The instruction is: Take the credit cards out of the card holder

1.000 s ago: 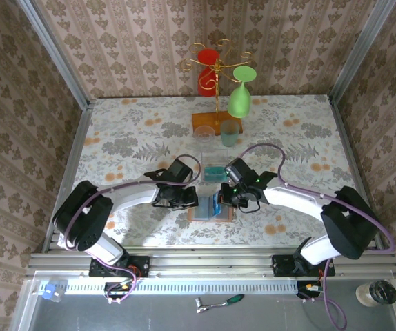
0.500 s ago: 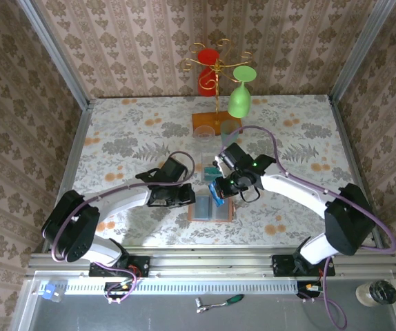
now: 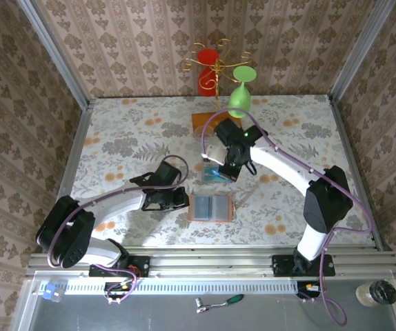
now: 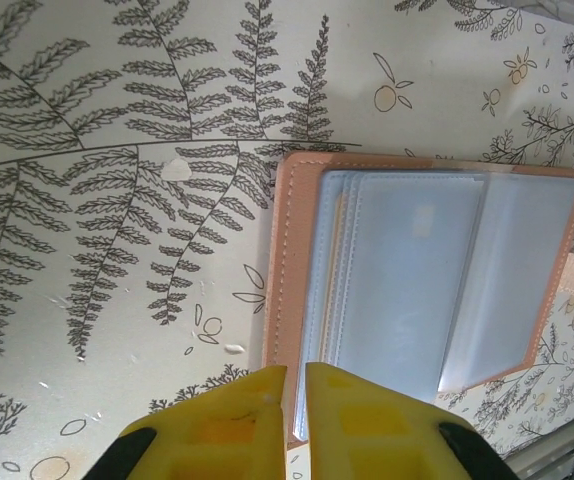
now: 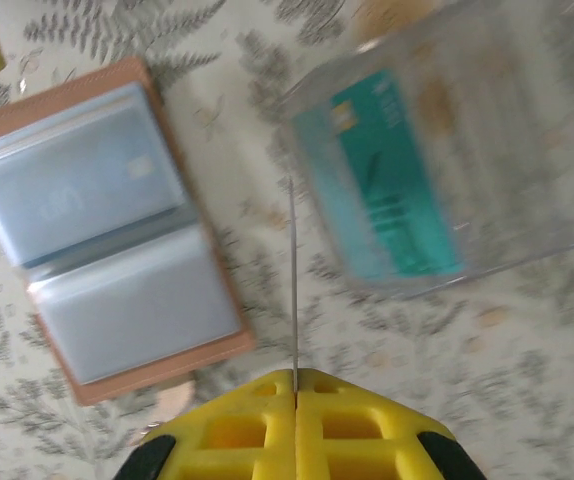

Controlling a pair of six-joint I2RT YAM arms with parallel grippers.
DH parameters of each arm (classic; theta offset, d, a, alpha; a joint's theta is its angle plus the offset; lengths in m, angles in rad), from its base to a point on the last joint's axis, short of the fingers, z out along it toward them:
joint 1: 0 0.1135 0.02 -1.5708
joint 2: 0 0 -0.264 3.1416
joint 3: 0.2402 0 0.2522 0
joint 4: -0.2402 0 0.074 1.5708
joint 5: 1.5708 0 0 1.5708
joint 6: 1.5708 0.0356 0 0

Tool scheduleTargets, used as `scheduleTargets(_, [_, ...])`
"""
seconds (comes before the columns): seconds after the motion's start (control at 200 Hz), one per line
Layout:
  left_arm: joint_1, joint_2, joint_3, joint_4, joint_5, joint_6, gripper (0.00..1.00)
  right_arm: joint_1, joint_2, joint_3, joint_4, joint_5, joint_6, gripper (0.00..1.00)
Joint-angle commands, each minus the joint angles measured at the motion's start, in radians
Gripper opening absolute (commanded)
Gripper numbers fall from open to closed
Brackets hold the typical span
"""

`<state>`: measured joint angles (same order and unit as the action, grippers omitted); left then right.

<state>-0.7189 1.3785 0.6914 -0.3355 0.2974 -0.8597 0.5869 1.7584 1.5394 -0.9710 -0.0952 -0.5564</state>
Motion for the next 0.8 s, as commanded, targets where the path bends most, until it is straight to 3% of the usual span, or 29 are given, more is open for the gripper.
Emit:
scheduleTargets(0.0, [0.006,-0.029,-0.025,0.002,-0.012,-0.009,0.14,-0.033,0.069,0.113,-0.123,-0.042,-0.148,0.00])
scheduleTargets(0.605, [0.023,-0.086,-0.085,0.024,-0.004,-0.036,0.14,-0.092,0.510,0.712,-0.413,-0.117,-0.334,0.00])
scheduleTargets(0.795, [0.033,-0.093,-0.092,0.012,-0.001,-0.033,0.15,-0.096,0.610,0.831,-0.493,-0.147,-0.361,0.00])
